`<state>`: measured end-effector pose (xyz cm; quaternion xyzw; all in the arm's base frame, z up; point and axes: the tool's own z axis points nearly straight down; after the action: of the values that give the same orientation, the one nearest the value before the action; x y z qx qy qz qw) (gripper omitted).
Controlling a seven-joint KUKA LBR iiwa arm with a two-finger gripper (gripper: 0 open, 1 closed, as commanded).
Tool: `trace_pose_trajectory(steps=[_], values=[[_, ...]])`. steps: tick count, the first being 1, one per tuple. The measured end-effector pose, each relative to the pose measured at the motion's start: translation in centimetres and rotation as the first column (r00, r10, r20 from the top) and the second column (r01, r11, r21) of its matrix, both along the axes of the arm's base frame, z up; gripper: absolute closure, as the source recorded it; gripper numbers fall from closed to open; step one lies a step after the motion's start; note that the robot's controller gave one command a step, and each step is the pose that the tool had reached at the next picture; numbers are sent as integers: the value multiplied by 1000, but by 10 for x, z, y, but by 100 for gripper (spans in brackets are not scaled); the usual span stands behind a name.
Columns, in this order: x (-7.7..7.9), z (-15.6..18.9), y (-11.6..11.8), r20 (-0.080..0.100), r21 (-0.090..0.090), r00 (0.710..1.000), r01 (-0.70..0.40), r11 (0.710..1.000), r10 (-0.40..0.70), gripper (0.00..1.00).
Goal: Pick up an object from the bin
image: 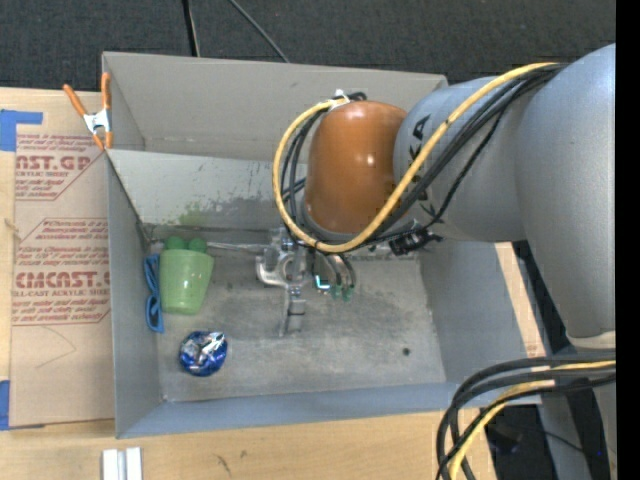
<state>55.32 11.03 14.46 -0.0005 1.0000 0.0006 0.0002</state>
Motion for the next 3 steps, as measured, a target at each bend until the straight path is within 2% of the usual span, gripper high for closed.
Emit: trace_pose_trajectory(steps=[1, 2, 3], values=[[-46, -57, 70, -8, 1, 998, -67, 998, 67, 0], [-63, -75, 97, -3, -5, 986, -168, 986, 168, 0], [-63, -74, 99, 1, 0, 986, -168, 986, 168, 100]])
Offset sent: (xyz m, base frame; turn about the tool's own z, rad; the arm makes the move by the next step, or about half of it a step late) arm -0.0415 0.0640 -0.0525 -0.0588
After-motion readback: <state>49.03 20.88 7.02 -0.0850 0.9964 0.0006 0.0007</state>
